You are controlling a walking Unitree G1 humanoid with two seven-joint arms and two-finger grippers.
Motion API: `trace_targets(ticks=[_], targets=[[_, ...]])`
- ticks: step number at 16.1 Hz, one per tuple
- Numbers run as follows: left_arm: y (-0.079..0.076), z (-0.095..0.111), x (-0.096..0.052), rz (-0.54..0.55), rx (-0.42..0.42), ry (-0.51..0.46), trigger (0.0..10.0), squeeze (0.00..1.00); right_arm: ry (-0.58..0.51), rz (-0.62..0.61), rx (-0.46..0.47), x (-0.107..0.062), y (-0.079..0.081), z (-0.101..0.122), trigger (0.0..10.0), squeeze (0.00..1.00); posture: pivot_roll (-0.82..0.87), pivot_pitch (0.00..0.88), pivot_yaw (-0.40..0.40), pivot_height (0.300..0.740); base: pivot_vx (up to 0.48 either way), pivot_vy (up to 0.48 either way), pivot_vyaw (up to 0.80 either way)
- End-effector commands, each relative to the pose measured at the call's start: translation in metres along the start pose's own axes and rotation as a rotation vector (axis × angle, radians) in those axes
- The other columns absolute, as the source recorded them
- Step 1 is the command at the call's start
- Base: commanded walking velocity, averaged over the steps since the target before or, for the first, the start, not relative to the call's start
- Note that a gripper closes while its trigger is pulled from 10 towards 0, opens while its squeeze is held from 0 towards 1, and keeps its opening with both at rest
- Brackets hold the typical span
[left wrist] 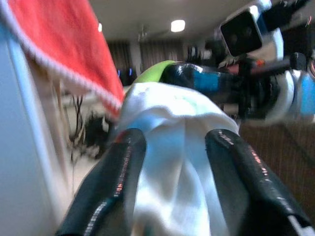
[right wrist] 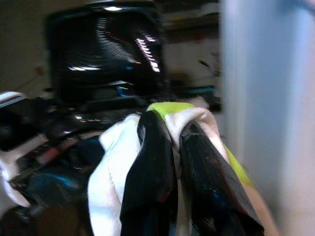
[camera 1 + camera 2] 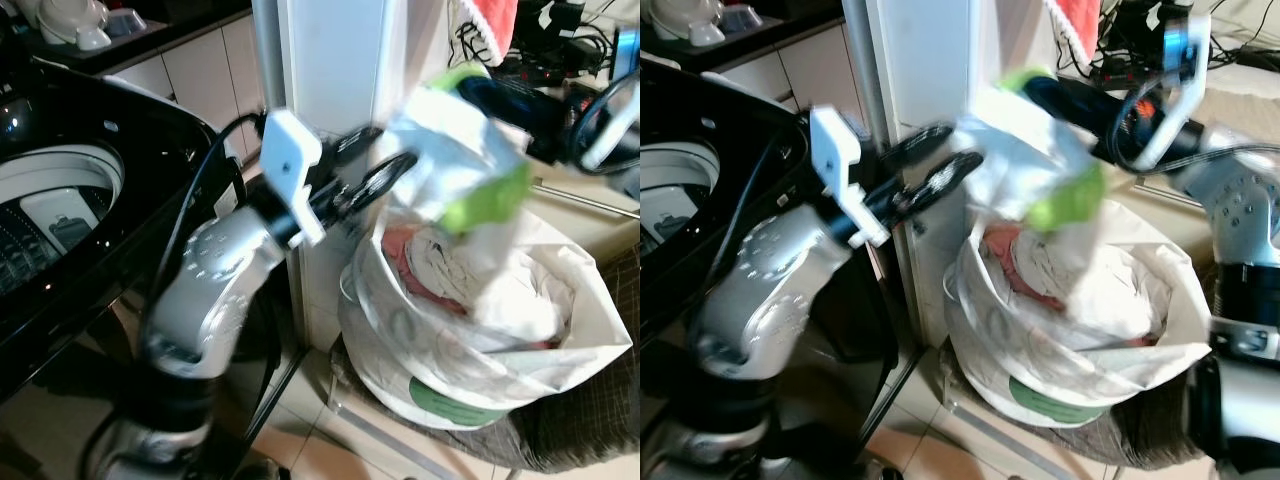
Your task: Clothes washing
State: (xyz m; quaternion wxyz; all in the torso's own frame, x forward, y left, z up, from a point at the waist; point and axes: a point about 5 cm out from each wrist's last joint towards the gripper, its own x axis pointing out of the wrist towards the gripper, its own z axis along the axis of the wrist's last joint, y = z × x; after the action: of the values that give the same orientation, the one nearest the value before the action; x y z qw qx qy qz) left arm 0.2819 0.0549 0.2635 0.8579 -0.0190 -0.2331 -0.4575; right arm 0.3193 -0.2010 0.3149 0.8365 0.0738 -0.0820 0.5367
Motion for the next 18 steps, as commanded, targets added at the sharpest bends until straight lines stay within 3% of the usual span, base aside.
trace_targets(ticks=[1,2,4,10,11,12,18], targets=[[0.001,0.011,0.004,-0.003,0.007,-0.075,10.0,1.0,-0.017,0.062,-0.017,0.009,0.013,0.011,0.0,0.0,-0.07,0.0,0.035,0.74,0.0,0.0,0.0],[-0.001,0.013,0.006,-0.01,-0.004,-0.094,10.0,1.0,-0.015,0.08,-0.01,0.013,0.016,0.01,0.0,0.0,-0.06,0.0,0.03,0.74,0.0,0.0,0.0],[-0.013,0.01,0.007,-0.084,-0.064,-0.096,10.0,0.0,0.002,0.14,0.021,0.027,0.029,0.001,0.0,0.0,-0.06,0.0,0.03,0.74,0.0,0.0,0.0],[-0.01,-0.006,0.001,-0.054,-0.012,-0.024,10.0,0.0,-0.021,0.131,0.05,0.029,0.035,0.003,0.0,0.0,-0.06,0.0,0.029,0.74,0.0,0.0,0.0],[-0.009,-0.005,0.001,-0.049,-0.019,-0.033,3.8,0.0,-0.026,0.126,0.055,0.029,0.036,0.004,0.0,0.0,-0.06,0.0,0.03,0.74,0.0,0.0,0.0],[-0.009,-0.004,0.002,-0.055,-0.026,-0.039,0.0,0.0,-0.028,0.128,0.058,0.029,0.036,0.003,0.0,0.0,-0.06,0.0,0.03,0.74,0.0,0.0,0.0],[-0.012,-0.008,0.009,-0.002,-0.05,-0.053,0.0,0.0,-0.018,0.147,0.076,0.035,0.043,-0.002,0.0,0.0,-0.05,0.0,0.03,0.74,0.0,0.0,0.0]])
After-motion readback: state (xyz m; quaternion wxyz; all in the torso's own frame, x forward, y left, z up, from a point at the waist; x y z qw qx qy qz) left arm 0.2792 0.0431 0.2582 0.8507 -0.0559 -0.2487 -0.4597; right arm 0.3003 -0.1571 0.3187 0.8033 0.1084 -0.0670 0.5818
